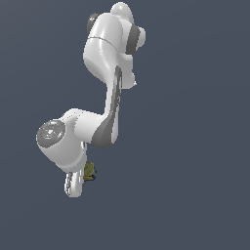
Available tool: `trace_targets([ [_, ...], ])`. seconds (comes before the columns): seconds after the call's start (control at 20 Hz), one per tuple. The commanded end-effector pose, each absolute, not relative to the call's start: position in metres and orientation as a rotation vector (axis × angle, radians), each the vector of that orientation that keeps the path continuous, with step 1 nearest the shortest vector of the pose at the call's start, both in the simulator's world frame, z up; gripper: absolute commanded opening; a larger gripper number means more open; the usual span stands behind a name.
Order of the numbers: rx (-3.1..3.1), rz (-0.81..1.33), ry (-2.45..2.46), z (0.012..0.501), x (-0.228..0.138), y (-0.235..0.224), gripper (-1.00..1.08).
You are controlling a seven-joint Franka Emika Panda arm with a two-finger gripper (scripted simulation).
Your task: Pick up the object and move it to a goal position.
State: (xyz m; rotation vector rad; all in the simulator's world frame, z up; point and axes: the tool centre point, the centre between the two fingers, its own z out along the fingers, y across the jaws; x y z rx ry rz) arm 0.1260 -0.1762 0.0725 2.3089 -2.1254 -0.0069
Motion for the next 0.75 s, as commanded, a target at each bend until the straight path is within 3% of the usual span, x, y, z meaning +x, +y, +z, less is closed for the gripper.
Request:
trace_targets([
  [0.0, 2.313, 0.0, -2.126, 0.077, 0.132, -0.186, -1.0],
  [0.7, 2.313, 0.0, -2.126, 0.08, 0.14, -0.203, -1.0],
])
